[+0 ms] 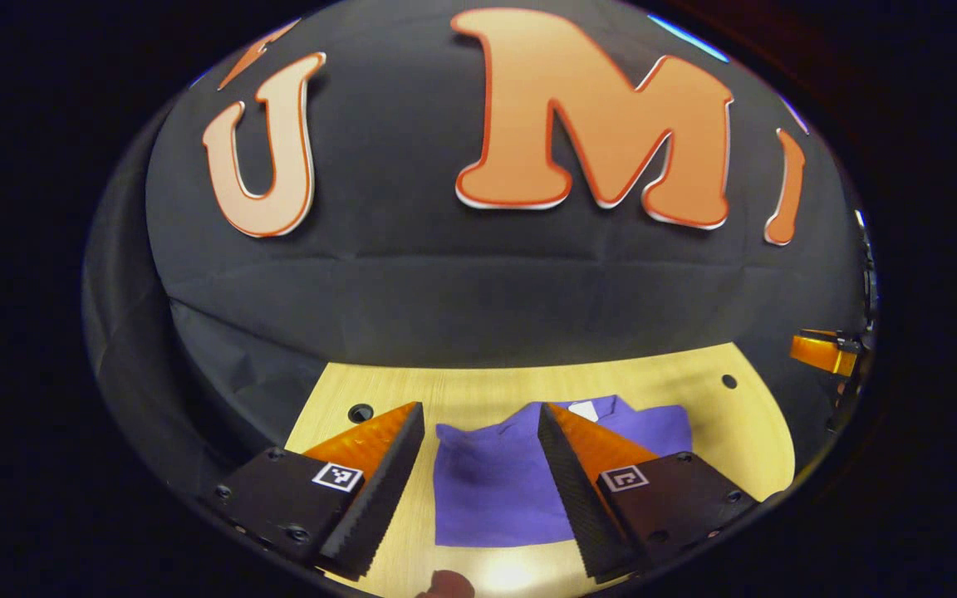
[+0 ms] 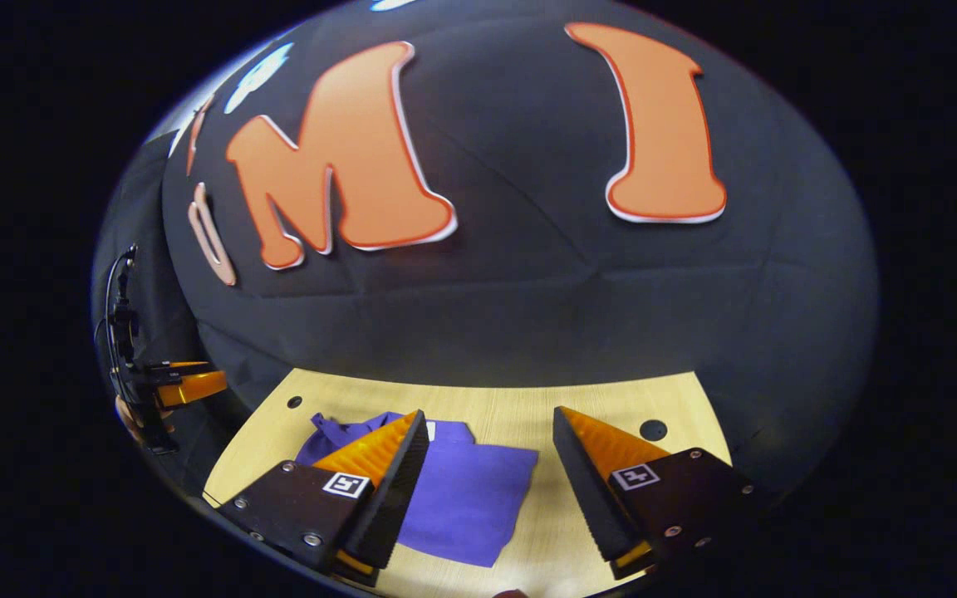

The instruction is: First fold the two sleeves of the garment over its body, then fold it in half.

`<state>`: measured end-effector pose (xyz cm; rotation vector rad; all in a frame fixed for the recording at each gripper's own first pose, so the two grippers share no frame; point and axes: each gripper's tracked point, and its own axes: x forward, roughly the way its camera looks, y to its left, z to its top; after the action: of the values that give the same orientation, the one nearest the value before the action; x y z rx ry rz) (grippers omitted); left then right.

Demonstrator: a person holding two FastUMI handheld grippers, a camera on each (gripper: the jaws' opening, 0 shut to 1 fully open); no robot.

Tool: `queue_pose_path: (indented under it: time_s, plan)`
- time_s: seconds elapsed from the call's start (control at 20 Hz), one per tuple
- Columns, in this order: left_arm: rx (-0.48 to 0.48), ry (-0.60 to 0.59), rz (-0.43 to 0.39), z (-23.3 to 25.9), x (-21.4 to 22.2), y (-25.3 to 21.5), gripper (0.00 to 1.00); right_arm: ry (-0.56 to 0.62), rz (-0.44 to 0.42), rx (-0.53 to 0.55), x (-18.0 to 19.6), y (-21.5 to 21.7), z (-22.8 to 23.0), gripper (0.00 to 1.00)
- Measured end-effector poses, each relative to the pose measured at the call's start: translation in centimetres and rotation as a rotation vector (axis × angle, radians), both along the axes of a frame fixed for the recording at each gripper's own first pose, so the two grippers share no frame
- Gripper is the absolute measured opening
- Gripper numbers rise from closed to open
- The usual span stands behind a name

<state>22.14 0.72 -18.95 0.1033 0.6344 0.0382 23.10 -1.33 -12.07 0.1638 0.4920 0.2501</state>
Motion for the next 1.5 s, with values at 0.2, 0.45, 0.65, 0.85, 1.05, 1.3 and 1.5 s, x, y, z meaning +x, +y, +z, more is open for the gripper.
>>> queue_pose_path:
  time_s: [0.2, 0.45, 0.65, 0.85, 1.05, 1.3, 1.5]
  plan:
    - [0.011, -0.120, -0.025, 4.8, -5.1, -1.1, 0.90, -0.126, -0.001, -0.020, -4.5, 2.0, 5.1, 0.95]
    - [-0.038, -0.247, 0.000, 9.5, -11.0, -0.6, 0.90, -0.239, -0.009, 0.009, -10.1, 4.3, 9.8, 0.95]
    - [0.003, -0.347, 0.003, 12.1, -15.1, 0.2, 0.90, -0.330, -0.051, 0.003, -13.9, 4.9, 11.6, 0.95]
    - [-0.008, -0.385, -0.006, 11.0, -19.5, -0.9, 0.89, -0.300, -0.047, 0.043, -18.2, 6.9, 9.3, 0.95]
    - [-0.041, -0.425, -0.022, 10.6, -22.6, -1.4, 0.89, -0.319, -0.099, 0.082, -21.2, 7.6, 8.4, 0.95]
    - [-0.044, -0.460, -0.026, 9.9, -24.9, -1.2, 0.90, -0.405, -0.137, 0.064, -23.8, 7.7, 9.0, 0.94]
    - [-0.012, -0.485, -0.041, 9.3, -27.1, -1.4, 0.89, -0.408, -0.130, 0.037, -25.2, 8.4, 8.1, 0.94]
